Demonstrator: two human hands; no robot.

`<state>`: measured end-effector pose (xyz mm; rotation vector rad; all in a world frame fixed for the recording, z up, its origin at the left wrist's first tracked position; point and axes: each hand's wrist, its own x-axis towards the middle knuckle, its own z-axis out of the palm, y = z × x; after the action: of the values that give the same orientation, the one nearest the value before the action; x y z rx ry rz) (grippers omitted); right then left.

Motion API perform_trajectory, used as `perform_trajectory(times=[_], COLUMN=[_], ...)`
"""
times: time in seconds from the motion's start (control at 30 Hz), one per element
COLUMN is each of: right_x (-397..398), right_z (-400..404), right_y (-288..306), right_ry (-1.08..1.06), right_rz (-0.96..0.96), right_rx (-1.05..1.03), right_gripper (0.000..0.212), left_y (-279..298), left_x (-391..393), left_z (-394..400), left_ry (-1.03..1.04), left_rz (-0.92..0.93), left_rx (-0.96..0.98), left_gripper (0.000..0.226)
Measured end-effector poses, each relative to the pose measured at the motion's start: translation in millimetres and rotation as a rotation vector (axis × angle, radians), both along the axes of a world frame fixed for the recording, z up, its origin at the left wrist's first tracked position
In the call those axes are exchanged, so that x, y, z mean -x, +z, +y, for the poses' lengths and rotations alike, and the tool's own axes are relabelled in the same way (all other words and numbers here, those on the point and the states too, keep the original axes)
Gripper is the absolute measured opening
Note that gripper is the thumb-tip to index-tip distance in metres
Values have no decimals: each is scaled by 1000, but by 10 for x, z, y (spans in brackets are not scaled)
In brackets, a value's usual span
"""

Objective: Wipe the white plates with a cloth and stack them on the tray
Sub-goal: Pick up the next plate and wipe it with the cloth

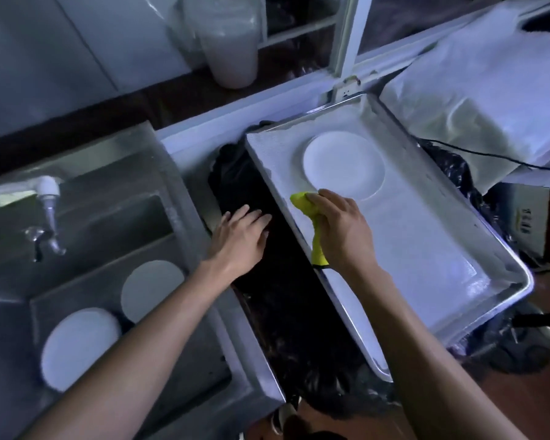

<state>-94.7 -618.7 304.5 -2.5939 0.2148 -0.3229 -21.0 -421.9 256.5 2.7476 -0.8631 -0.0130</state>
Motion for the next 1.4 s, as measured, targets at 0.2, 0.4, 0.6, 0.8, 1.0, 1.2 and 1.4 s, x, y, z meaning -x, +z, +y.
perform_trajectory(times=[0.2,0.4,0.6,0.8,1.0,1.2,1.4], right_x=[-182,-149,-149,-149,-324,-719,-1066], right_z=[1229,2443,3361,3879,4102,4155,4107], right_y=[36,-96,-462,-792,-1102,-1572,-2018], right_ry=[235,422,515,526,488,514,532], right_rz=[-19,-65,63,195,269,298,332], right_rx=[-2,-51,-32,28,36,26,11], right_gripper=[43,36,35,38,35,38,42], left_y=[-100,-321,-568,-848,-1206,-1722,-2254], left_x=[298,619,822,816,561,168,-147], left_z=[1367,2588,3521,4033,4154,4254,4253], left_ry=[120,311,470,549,608,722,821], left_rz=[108,257,329,449,491,547,593], left_rx=[-16,-128,-47,10,62,101,242], left_gripper=[35,37,35,27,38,29,27])
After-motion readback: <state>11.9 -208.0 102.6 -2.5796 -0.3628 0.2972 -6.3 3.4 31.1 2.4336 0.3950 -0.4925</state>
